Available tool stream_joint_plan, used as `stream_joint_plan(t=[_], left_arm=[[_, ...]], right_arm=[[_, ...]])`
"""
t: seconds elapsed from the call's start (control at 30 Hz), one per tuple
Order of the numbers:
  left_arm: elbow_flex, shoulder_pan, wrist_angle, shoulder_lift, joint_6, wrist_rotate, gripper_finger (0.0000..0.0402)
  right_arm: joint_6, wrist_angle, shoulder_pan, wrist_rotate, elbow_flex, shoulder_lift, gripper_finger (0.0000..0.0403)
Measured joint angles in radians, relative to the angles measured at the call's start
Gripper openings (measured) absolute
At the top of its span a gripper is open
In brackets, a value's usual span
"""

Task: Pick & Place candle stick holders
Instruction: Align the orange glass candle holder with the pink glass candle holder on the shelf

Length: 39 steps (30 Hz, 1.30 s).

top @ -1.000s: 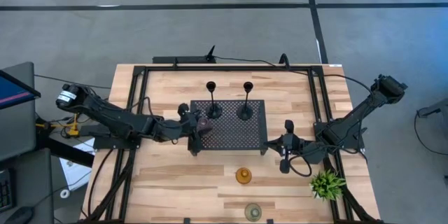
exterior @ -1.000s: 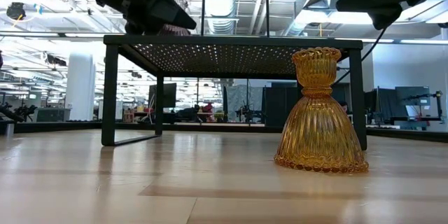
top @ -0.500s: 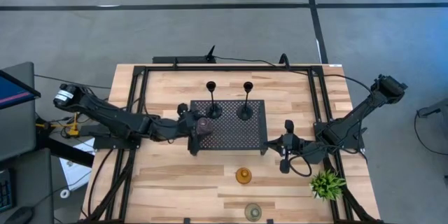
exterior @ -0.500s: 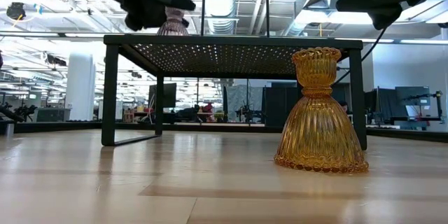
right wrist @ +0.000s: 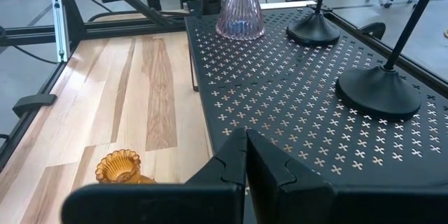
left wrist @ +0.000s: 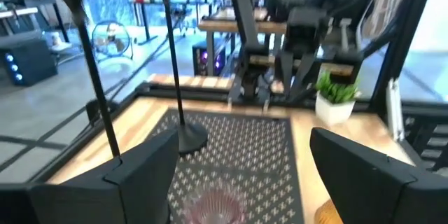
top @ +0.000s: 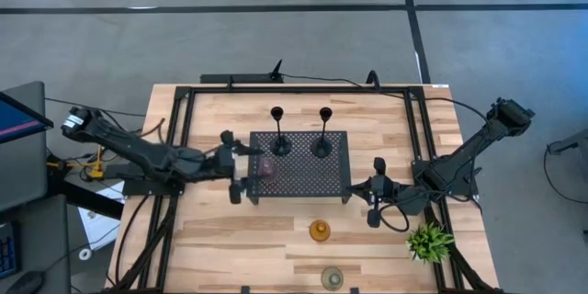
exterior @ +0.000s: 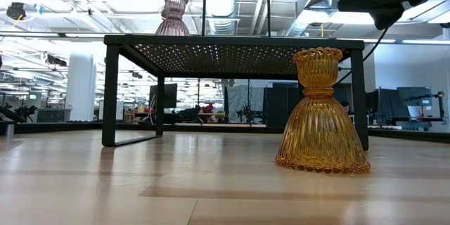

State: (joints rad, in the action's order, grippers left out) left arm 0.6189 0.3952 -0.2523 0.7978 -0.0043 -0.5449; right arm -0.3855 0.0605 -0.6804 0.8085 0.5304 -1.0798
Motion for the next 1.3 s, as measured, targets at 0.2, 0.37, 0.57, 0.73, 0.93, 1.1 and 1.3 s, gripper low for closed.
stream_joint_plan(t=[0.2, 0.37, 0.57, 0.73, 0.93, 1.1, 1.3], left_arm=[[0.001, 0.043, -0.002, -0.045, 0.001, 0.0, 0.0303], [0.001, 0.083, 0.004, -0.026, 0.001, 0.035, 0.0245], [0.001, 0.12, 0.002, -0.015, 0.001, 0.159, 0.0134], [0.001, 0.121, 0.0, -0.015, 0.001, 0.215, 0.007], [0.002, 0.127, 0.003, -0.002, 0.022, 0.22, 0.0034], [0.002, 0.198, 0.001, 0.029, 0.145, 0.223, 0.0005], [0.002, 0.312, 0.001, 0.087, 0.165, 0.11, 0.0004]], right_arm=[[0.0, 0.0, 0.0, -0.003, 0.0, 0.0, 0.0], [0.0, 0.0, 0.0, -0.042, 0.0, 0.0, 0.0], [-0.005, 0.0, 0.0, -0.053, 0.0, 0.0, 0.0], [-0.006, 0.0, 0.0, -0.053, 0.0, 0.0, 0.0], [-0.009, 0.0, 0.0, -0.055, 0.0, 0.0, 0.0], [-0.025, 0.001, -0.003, -0.162, 0.0, -0.003, 0.0], [-0.12, 0.005, -0.061, -0.181, 0.0, -0.103, 0.0]])
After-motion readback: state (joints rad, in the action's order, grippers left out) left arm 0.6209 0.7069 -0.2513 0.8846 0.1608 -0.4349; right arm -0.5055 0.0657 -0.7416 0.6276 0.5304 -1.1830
